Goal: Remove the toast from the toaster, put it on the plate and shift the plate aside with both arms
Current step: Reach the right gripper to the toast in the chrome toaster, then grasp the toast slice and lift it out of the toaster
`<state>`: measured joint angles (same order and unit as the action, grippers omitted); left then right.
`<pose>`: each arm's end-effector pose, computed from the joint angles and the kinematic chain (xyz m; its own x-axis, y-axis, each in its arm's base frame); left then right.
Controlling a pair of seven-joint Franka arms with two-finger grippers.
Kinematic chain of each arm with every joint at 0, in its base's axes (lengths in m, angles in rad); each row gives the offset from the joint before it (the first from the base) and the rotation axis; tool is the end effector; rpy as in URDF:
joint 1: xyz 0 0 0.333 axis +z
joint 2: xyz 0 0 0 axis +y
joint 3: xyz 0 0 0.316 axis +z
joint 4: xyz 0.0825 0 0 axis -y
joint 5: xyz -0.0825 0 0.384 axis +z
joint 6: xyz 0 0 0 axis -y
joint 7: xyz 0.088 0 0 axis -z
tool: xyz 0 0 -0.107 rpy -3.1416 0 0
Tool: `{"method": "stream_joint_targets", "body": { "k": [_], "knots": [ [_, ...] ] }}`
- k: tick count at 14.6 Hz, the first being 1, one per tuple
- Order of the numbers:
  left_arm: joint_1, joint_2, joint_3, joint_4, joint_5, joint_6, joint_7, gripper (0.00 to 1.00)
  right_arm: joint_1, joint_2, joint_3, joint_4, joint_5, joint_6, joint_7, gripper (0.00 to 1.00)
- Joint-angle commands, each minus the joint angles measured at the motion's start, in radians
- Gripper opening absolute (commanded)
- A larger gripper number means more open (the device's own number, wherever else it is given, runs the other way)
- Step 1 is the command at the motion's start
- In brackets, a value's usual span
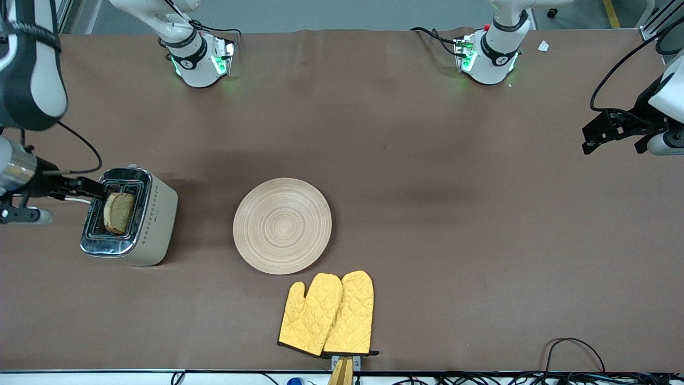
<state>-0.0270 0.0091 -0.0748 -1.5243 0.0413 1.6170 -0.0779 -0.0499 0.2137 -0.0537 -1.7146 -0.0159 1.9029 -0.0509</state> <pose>0.5602 -0.0527 0.6459 0.9959 -0.0254 0.0864 -0.0226 -0.9992 -0.0340 0.6182 -0.0632 0.4582 0.9986 -0.0465 -0.0265 -0.0459 -0.9986 0.0250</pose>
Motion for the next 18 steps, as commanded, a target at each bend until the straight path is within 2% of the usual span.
{"method": "stream_joint_targets", "body": {
  "k": [1,3,4,5,7,8,9,10,15,18],
  "knots": [
    [-0.005,0.012,-0.002,0.027,0.005,-0.022,-0.014,1.00,-0.033,0.007,0.008,-0.063,0.011,0.086,-0.024,1.00],
    [-0.004,0.012,0.000,0.027,0.005,-0.022,-0.014,1.00,-0.036,0.039,0.008,-0.074,0.016,0.107,-0.024,1.00],
    [-0.004,0.012,0.000,0.027,0.005,-0.022,-0.014,1.00,-0.036,0.042,0.008,-0.091,0.016,0.134,-0.024,0.96],
    [-0.004,0.012,0.000,0.027,0.005,-0.022,-0.014,1.00,-0.031,0.042,0.008,-0.111,0.016,0.157,-0.024,0.91],
    [-0.004,0.012,0.000,0.027,0.005,-0.022,-0.014,1.00,-0.028,0.044,0.009,-0.115,0.016,0.157,-0.023,0.75],
    [-0.004,0.012,0.000,0.027,0.005,-0.022,-0.013,1.00,-0.028,0.049,0.009,-0.115,0.016,0.157,-0.023,0.57],
    [-0.004,0.012,0.000,0.027,0.005,-0.022,-0.013,1.00,-0.028,0.049,0.009,-0.120,0.019,0.157,-0.020,0.22],
    [-0.004,0.012,0.000,0.027,0.005,-0.022,-0.013,1.00,-0.030,0.049,0.009,-0.123,0.020,0.159,-0.018,0.02],
    [-0.004,0.012,-0.002,0.027,0.005,-0.022,-0.013,1.00,-0.022,0.047,0.011,-0.114,0.021,0.145,-0.009,0.00],
    [-0.004,0.012,-0.002,0.027,0.005,-0.022,-0.013,1.00,-0.013,0.033,0.015,-0.042,0.021,0.006,-0.007,0.00]
  ]
}}
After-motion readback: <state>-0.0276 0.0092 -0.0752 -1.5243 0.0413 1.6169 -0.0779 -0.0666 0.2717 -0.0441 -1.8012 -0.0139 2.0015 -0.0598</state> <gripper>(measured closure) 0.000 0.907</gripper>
